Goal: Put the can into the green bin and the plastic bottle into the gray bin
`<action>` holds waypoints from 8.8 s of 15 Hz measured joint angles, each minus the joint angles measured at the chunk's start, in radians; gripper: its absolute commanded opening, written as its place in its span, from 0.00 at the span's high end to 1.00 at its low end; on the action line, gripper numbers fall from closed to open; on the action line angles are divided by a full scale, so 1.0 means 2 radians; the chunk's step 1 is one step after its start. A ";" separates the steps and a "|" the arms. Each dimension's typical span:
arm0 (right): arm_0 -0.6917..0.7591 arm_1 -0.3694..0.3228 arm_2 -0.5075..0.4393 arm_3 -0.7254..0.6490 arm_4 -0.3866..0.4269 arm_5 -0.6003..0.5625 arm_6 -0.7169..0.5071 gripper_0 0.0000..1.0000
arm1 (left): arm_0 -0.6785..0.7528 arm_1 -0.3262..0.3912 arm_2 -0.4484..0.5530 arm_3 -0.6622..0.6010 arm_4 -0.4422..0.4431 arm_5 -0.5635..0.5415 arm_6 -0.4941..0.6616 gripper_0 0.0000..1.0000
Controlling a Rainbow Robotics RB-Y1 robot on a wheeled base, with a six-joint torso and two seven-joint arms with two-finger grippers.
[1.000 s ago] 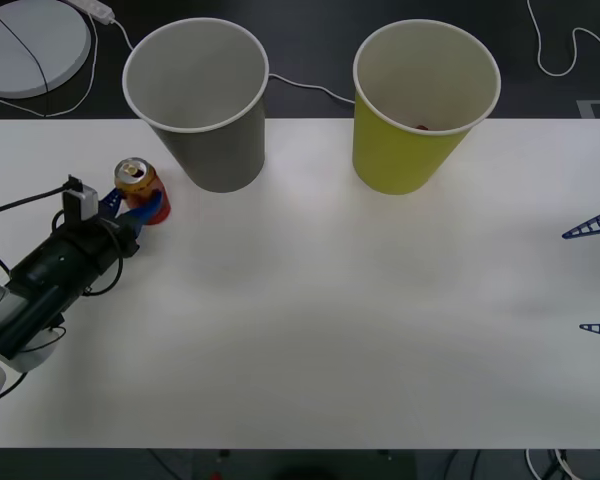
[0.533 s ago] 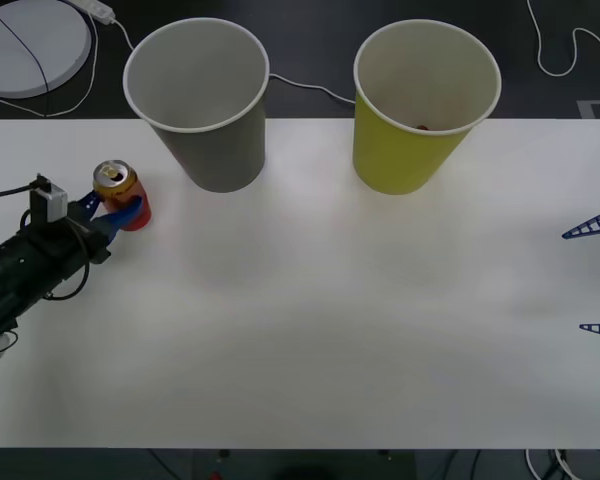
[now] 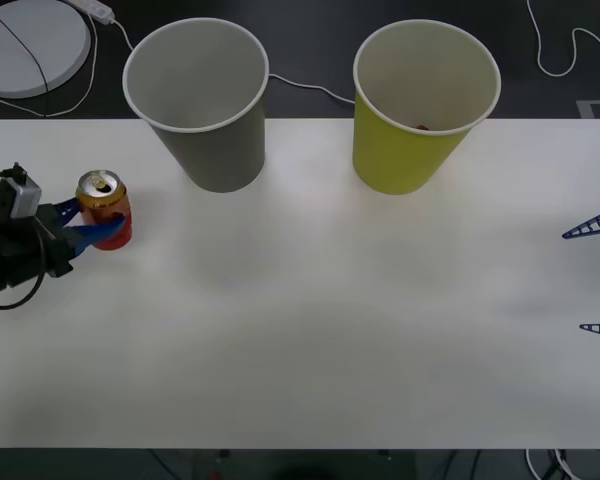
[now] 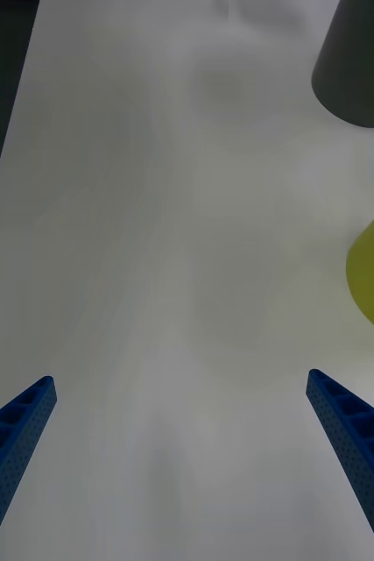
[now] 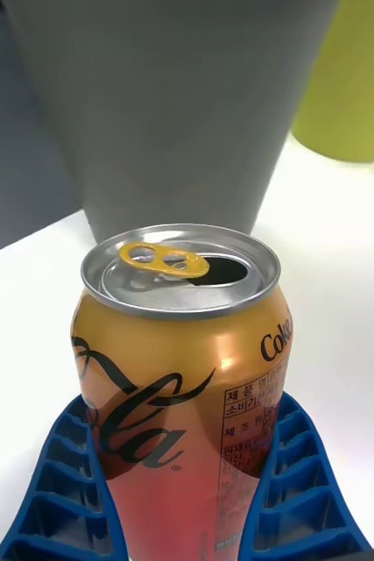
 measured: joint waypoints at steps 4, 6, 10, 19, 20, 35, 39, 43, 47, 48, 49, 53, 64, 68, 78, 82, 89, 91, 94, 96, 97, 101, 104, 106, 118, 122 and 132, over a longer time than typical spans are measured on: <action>0.000 0.000 0.000 0.000 0.000 0.000 0.000 0.00 | 0.032 0.075 0.000 -0.100 -0.073 0.000 0.114 1.00; 0.000 0.000 0.000 0.000 0.000 0.000 0.000 0.00 | 0.035 0.105 0.000 -0.135 -0.101 -0.006 0.163 1.00; 0.000 0.000 0.000 0.000 0.000 0.000 0.000 0.00 | 0.030 0.172 0.005 -0.204 -0.144 -0.032 0.275 1.00; 0.000 0.000 0.000 0.000 0.000 0.000 0.000 0.00 | -0.082 0.251 0.082 -0.326 -0.187 -0.254 0.493 1.00; 0.000 0.000 0.000 0.000 0.000 0.000 0.000 0.00 | -0.116 0.250 0.075 -0.331 -0.187 -0.278 0.513 1.00; 0.000 0.000 0.000 0.000 0.000 0.000 0.000 0.00 | -0.618 0.092 -0.245 -0.124 -0.224 -0.381 0.644 1.00; 0.000 0.000 0.000 0.000 0.000 0.000 0.000 0.00 | -0.685 0.030 -0.284 -0.046 -0.255 -0.375 0.648 1.00; 0.000 0.000 0.000 0.000 0.000 0.000 0.000 0.00 | -0.749 -0.036 -0.333 0.040 -0.274 -0.345 0.648 1.00; 0.000 0.000 0.000 0.000 0.000 0.000 0.000 0.00 | -0.801 -0.108 -0.384 0.138 -0.286 -0.274 0.647 1.00; 0.000 0.000 0.000 0.000 0.000 0.000 0.000 0.00 | -0.805 -0.124 -0.390 0.156 -0.289 -0.256 0.647 1.00; 0.000 0.000 0.000 0.000 0.000 0.000 0.000 0.00 | -0.807 -0.142 -0.393 0.175 -0.292 -0.241 0.646 1.00; 0.000 0.000 0.000 0.000 0.000 0.000 0.000 0.00 | -0.814 -0.206 -0.394 0.248 -0.306 -0.189 0.628 1.00; 0.000 0.000 0.000 0.000 0.000 0.000 0.000 0.00 | -0.829 -0.236 -0.423 0.294 -0.291 -0.154 0.621 0.00; 0.000 0.000 0.000 0.000 0.000 0.000 0.000 0.00 | -0.834 -0.236 -0.422 0.294 -0.284 -0.158 0.621 0.00; 0.000 0.000 0.000 0.000 0.000 0.000 0.000 0.00 | -0.829 -0.110 -0.423 0.214 -0.187 -0.245 0.585 0.00; 0.000 0.000 0.000 0.000 0.000 0.000 0.000 0.00 | -0.784 -0.002 -0.423 0.096 -0.153 -0.246 0.585 0.00; 0.000 0.000 0.000 0.000 0.000 0.000 0.000 0.00 | -0.713 0.165 -0.421 0.007 -0.045 -0.255 0.491 0.00; 0.000 0.000 0.000 0.000 0.000 0.000 0.000 0.00 | -0.686 0.202 -0.418 0.000 -0.015 -0.255 0.448 0.00; 0.000 0.000 0.000 0.000 0.000 0.000 0.000 0.00 | -0.625 0.247 -0.379 -0.008 0.010 -0.266 0.386 0.00; 0.000 0.000 0.000 0.000 0.000 0.000 0.000 0.00 | -0.566 0.258 -0.317 -0.009 0.007 -0.288 0.353 0.00; 0.000 0.000 0.000 0.000 0.000 0.000 0.000 0.00 | -0.527 0.259 -0.276 -0.011 0.001 -0.302 0.335 0.00; 0.000 0.000 0.000 0.000 0.000 0.000 0.000 0.00 | -0.380 0.246 -0.115 -0.066 -0.073 -0.330 0.290 0.00; 0.000 0.000 0.000 0.000 0.000 0.000 0.000 0.00 | -0.280 0.236 -0.029 -0.134 -0.114 -0.331 0.281 0.00; 0.000 0.000 0.000 0.000 0.000 0.000 0.000 0.00 | -0.223 0.227 0.015 -0.154 -0.120 -0.333 0.246 0.00; 0.000 0.000 0.000 0.000 0.000 0.000 0.000 0.00 | -0.059 0.195 0.109 -0.164 -0.122 -0.353 0.034 0.00; 0.000 0.000 0.000 0.000 0.000 0.000 0.000 0.00 | -0.001 0.180 0.151 -0.192 -0.119 -0.353 0.018 0.00; 0.000 0.000 0.000 0.000 0.000 0.000 0.000 0.00 | 0.007 0.174 0.153 -0.193 -0.139 -0.368 0.004 0.00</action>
